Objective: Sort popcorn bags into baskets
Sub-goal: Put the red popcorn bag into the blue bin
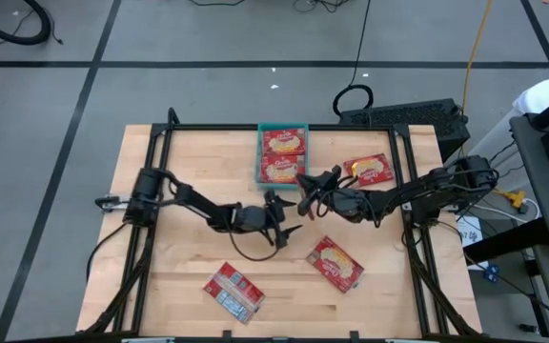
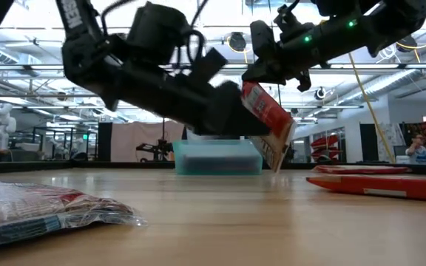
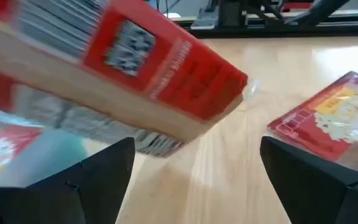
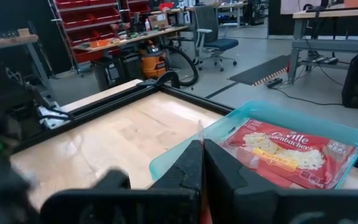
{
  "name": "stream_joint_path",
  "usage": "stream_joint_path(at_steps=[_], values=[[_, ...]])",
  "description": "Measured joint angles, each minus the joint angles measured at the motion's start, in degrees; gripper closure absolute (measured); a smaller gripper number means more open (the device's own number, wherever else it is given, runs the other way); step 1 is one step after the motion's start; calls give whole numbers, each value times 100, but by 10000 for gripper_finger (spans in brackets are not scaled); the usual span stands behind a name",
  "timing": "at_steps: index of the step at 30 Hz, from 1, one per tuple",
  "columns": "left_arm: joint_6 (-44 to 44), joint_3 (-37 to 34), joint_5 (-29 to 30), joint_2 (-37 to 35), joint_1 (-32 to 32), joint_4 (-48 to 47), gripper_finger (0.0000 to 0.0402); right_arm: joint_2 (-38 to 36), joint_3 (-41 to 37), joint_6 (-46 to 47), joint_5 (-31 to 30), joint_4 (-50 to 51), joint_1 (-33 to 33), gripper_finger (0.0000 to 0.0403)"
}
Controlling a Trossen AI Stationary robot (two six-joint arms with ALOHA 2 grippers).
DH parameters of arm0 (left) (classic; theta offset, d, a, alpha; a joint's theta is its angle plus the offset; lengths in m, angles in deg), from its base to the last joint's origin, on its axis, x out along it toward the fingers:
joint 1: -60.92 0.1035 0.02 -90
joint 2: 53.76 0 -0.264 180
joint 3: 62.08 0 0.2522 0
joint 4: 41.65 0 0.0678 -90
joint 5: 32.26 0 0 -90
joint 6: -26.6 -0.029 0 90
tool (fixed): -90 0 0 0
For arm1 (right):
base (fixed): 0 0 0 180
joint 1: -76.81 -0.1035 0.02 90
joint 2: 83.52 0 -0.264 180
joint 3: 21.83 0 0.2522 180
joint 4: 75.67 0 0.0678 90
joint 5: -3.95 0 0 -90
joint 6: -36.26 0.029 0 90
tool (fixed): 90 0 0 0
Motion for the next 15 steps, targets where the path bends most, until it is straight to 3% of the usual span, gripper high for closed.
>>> stream_joint_path(at_steps=[4, 7, 10, 15], values=[[-181, 442, 212, 405, -171, 13, 50, 0, 0, -2, -4, -41, 19, 403], [-267, 728, 771, 556, -270, 10, 50, 0, 0, -24, -114, -79, 19, 403], [-298, 937, 1249, 568, -314, -14, 50, 0, 0, -5, -133, -108, 21, 403], [-287, 1236, 1535, 563, -257, -87, 50, 0, 0, 14, -155, -112, 21, 403]])
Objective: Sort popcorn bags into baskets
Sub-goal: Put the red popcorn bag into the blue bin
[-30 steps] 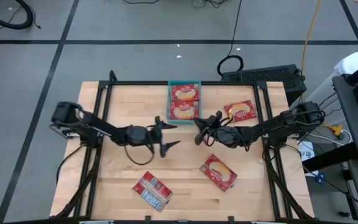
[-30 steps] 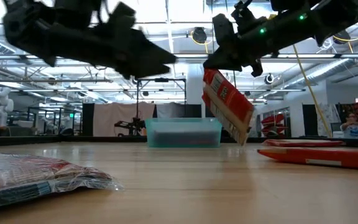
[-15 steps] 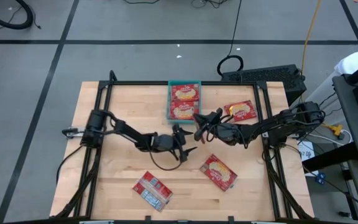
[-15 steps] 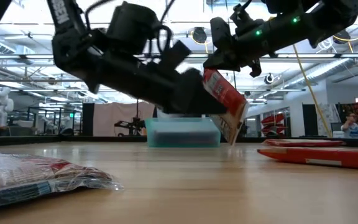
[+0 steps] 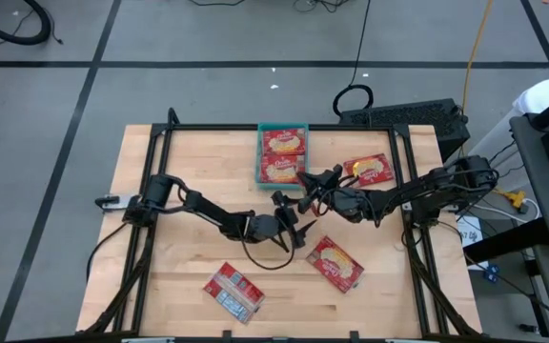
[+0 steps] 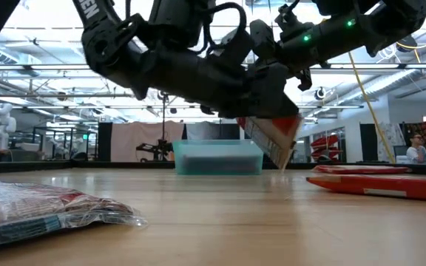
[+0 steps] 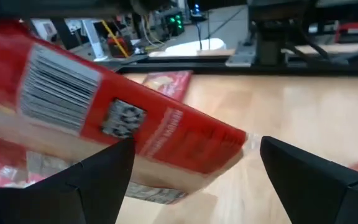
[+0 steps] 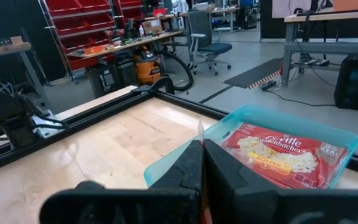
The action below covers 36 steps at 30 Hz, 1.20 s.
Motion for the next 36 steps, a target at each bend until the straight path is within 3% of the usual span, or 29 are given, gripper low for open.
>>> stream_joint_path(at_steps=[8, 13, 19, 23, 30, 33, 36], values=[[305, 81, 171, -4, 76, -245, 50, -2, 0, 2, -2, 12, -2, 403], [-89, 62, 517, -95, -23, -445, 50, -3, 0, -5, 11, 12, -31, 403], [-1, 29, 1468, -815, -82, -2135, 50, -6, 0, -53, 14, 51, -93, 403], [921, 29, 1199, -1381, -56, -3236, 50, -7, 0, -198, -240, -105, -70, 403], [779, 29, 205, -1262, -213, -3069, 50, -11, 0, -619, -267, -662, -43, 403], [808, 23, 324, -996, -353, -2700, 50, -11, 0, -622, -271, -659, -46, 403], [232, 28, 658, -760, -482, -2010, 50, -11, 0, -596, -271, -668, -44, 403]])
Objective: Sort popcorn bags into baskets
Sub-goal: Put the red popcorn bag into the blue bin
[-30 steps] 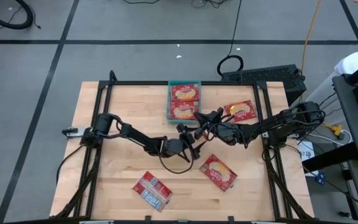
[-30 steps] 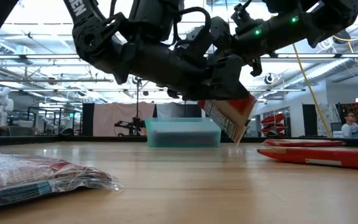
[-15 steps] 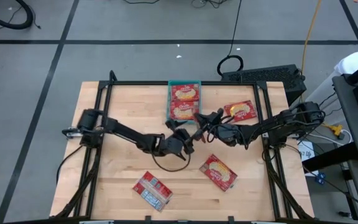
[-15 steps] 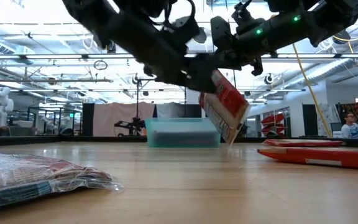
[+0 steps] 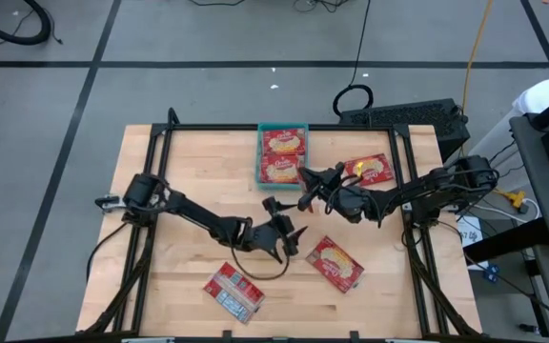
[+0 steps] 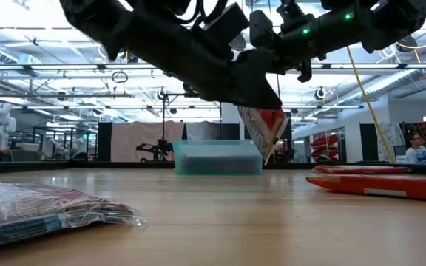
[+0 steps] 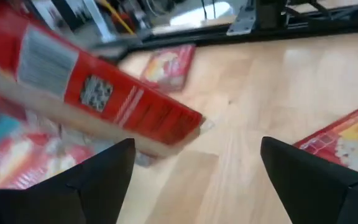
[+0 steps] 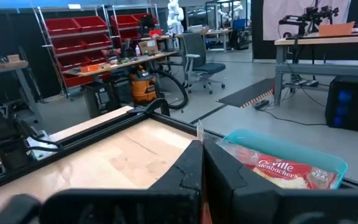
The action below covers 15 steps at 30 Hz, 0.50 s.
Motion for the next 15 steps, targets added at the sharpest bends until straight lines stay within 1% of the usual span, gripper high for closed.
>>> stream_joint_path(at_steps=[3, 6, 8, 10, 15], values=[[-801, -3, 376, 215, -73, 493, 50, 0, 0, 36, 7, 2, 0, 403], [-1228, -3, 436, 298, -7, 1107, 50, 0, 0, 171, 11, 22, -9, 403], [-1190, -1, 370, 282, 83, 1359, 50, 0, 0, 239, 12, 50, -9, 403], [-1020, 1, 364, 281, 203, 1389, 50, 0, 0, 267, 13, 82, -9, 403], [-1004, -1, 429, 286, 448, 1558, 50, 0, 0, 298, 16, 128, -60, 403]])
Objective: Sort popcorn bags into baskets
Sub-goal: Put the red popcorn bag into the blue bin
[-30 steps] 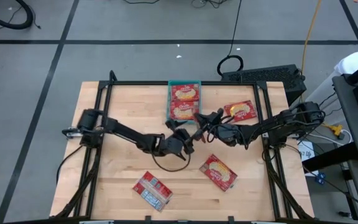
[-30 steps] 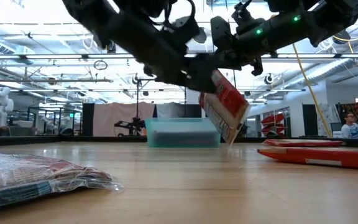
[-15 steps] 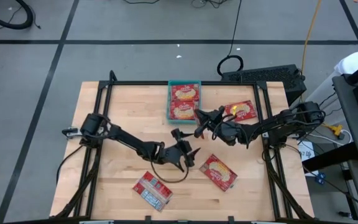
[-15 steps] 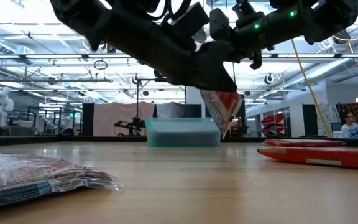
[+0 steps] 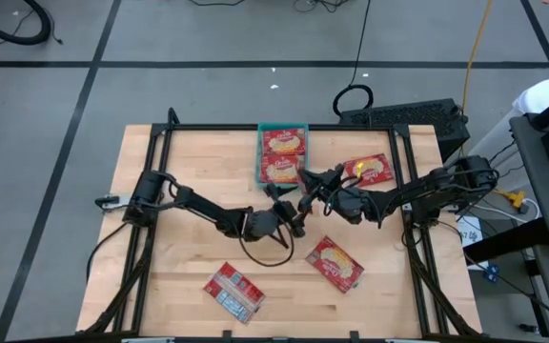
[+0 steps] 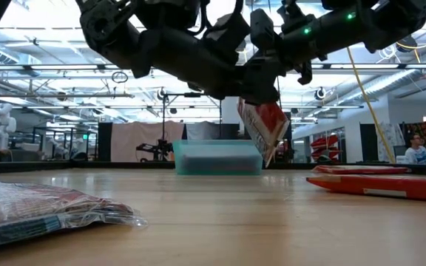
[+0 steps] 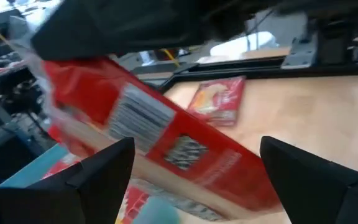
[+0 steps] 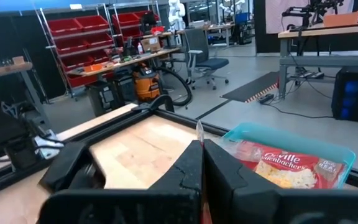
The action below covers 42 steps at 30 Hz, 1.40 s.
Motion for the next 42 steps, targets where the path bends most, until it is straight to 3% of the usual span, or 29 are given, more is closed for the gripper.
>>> stream_joint_path(at_steps=[11, 21, 26, 31, 36, 39, 42], values=[[-553, -2, 1255, -111, -18, -746, 50, 0, 0, 22, -14, 88, -321, 403], [855, 0, 1271, -754, -169, -2777, 51, 0, 2, 463, -1, 434, -525, 403], [743, -2, 869, -1074, -173, -3172, 70, 1, 2, 1037, 151, 900, -665, 403], [796, -2, 317, -1286, -230, -3440, 136, 2, 2, 1227, 214, 1217, -824, 403], [736, -2, 188, -1684, -365, -4049, 190, 2, 2, 959, 891, 1247, -855, 403], [647, -2, 32, -2172, -435, -4669, 203, 2, 2, 929, 1213, 1346, -845, 403], [293, 2, -550, -2574, -394, -5245, 200, 2, 2, 859, 1371, 1368, -830, 403]])
